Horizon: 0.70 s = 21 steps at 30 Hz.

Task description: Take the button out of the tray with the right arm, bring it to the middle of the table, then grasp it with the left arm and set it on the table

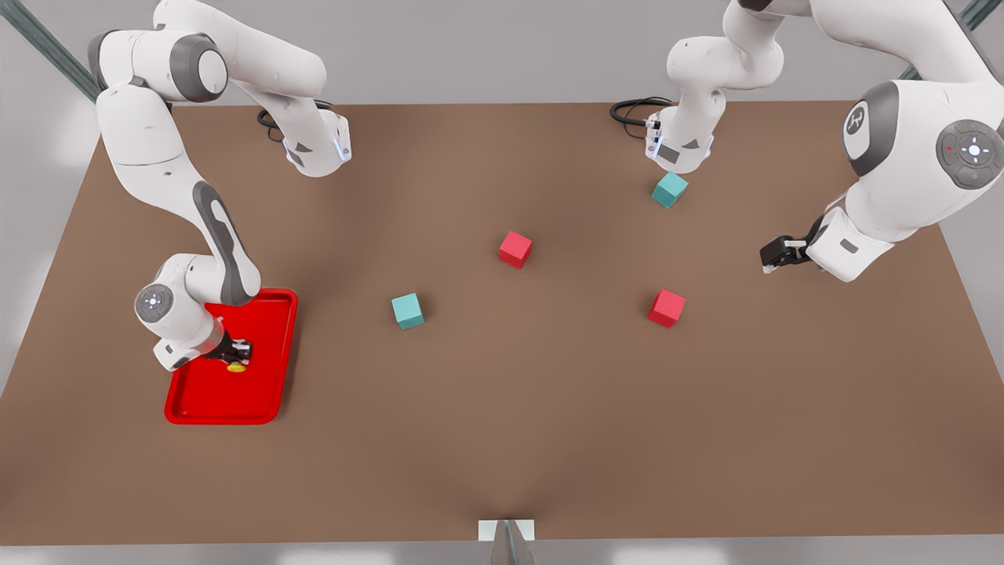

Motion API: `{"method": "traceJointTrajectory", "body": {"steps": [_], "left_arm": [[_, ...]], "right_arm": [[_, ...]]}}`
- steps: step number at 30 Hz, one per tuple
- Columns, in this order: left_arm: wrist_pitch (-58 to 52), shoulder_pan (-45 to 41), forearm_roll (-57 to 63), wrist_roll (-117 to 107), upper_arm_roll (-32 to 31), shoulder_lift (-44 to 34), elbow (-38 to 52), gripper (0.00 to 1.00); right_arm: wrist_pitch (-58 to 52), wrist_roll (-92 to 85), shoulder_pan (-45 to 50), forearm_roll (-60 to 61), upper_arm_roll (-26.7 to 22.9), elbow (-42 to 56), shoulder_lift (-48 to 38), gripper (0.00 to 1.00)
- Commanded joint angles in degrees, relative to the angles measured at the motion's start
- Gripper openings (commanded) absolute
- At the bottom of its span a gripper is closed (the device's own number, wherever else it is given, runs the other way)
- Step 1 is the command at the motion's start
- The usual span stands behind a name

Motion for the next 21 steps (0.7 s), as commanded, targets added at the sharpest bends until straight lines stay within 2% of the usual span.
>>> {"method": "traceJointTrajectory", "body": {"steps": [1, 2, 3, 4, 5, 8, 12, 15, 18, 19, 21], "left_arm": [[-0.17, 0.02, 0.03, -0.36, -0.01, -0.11, 0.03, 1.0], [-0.17, 0.02, 0.03, -0.36, -0.1, -0.11, 0.03, 1.0], [-0.17, 0.02, 0.03, -0.36, -0.1, -0.02, 0.03, 1.0], [-0.17, 0.02, 0.03, -0.36, -0.1, -0.11, 0.03, 1.0], [-0.17, 0.02, 0.03, -0.36, -0.1, -0.11, 0.03, 1.0], [-0.17, 0.02, 0.03, -0.36, -0.27, -0.11, 0.03, 1.0], [-0.17, 0.02, 0.03, -0.36, -0.36, -0.11, 0.03, 1.0], [-0.26, 0.02, 0.03, -0.36, -0.53, -0.11, 0.03, 1.0], [-0.17, 0.02, 0.03, -0.36, -0.62, -0.02, 0.03, 1.0], [-0.17, 0.02, 0.03, -0.36, -0.71, -0.02, 0.03, 1.0], [-0.17, 0.02, 0.03, -0.36, -0.62, 0.07, 0.03, 1.0]], "right_arm": [[0.33, -0.21, 0.29, -0.32, 0.01, 0.09, -0.21, 0.4], [-0.28, -0.03, 1.16, -0.15, 0.27, 0.09, -0.74, 0.4], [-3.42, 1.63, 0.38, 0.03, 3.59, 0.78, -2.48, 0.4], [-15.01, 7.78, 1.52, -0.06, 5.27, 4.55, -4.6, 0.4], [-20.74, 10.77, 1.87, 0.03, 7.83, 8.25, -4.6, 0.4], [-29.54, 22.28, 4.5, -0.06, 14.77, 16.6, -4.25, 0.4], [-32.54, 41.71, 18.91, 0.56, 14.68, 23.02, -3.02, 0.4], [-33.5, 57.62, 30.52, 0.21, 14.24, 31.46, 3.3, 0.41], [-35.96, 67.64, 37.46, 0.91, 13.72, 51.58, 17.98, 0.41], [-35.96, 69.84, 41.94, 1.0, 10.29, 57.56, 22.28, 0.41], [-35.97, 73.0, 45.99, 1.35, 8.36, 66.97, 30.2, 0.41]]}}
